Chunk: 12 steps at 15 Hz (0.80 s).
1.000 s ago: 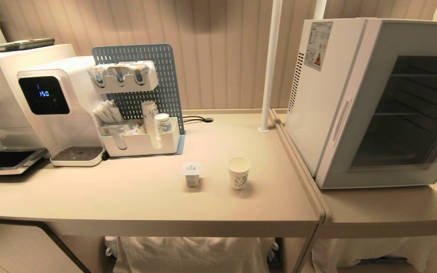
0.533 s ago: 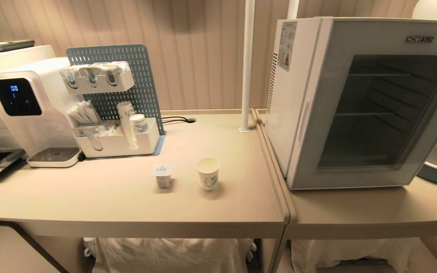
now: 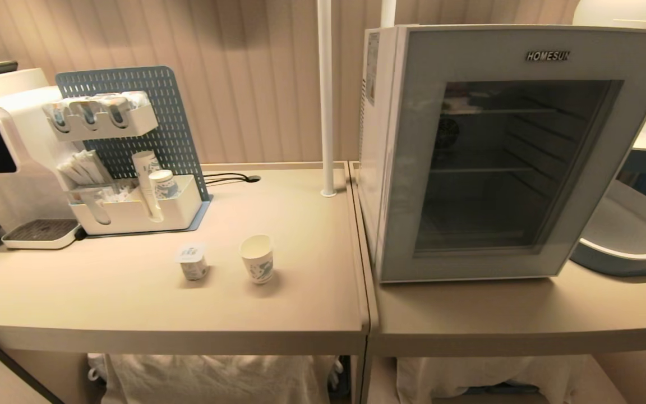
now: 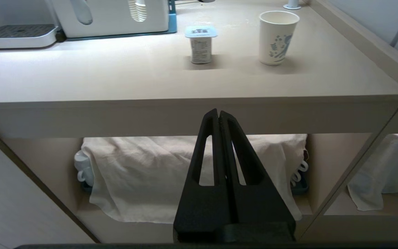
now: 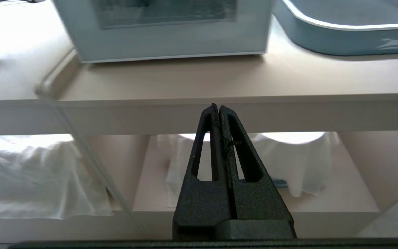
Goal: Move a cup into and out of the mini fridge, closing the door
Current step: Open the freezer door
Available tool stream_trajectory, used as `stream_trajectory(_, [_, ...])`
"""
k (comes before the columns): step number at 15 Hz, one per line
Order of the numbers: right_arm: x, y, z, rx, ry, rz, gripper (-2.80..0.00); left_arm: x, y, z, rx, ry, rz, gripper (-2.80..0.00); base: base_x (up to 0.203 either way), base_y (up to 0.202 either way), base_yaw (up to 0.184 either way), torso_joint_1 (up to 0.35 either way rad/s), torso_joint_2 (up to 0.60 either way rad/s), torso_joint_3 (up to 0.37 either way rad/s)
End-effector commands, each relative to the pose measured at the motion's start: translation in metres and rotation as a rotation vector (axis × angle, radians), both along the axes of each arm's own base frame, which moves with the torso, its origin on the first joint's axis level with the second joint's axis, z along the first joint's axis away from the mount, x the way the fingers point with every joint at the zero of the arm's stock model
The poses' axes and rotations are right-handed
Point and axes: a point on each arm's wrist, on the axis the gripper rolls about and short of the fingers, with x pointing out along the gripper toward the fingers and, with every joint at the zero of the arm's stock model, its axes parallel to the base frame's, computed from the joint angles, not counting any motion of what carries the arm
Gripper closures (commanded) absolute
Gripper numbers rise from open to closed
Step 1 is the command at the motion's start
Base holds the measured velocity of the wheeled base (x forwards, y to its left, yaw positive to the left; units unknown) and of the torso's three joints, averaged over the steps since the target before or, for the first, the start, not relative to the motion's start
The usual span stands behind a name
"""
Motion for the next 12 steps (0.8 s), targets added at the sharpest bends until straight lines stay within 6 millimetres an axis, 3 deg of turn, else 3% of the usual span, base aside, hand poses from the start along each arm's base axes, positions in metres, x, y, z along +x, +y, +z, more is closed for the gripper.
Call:
stream_trajectory(1, [0.0001,0.0000,-0.0001,0.000,0.001,0.000,0.00,0.0000,0.0000,0.0000,0.000,-0.001,0.000,0.00,0.000,-0.194,-0.001,-0.001,0.01,-0.001])
stream_trajectory(12, [0.0000,0.0000,0.0002,0.000,0.002,0.000,0.00,0.0000,0.0000,0.0000,0.000,-0.001,0.000,0.00,0.000,-0.194,-0.001,0.002,0.00,0.003])
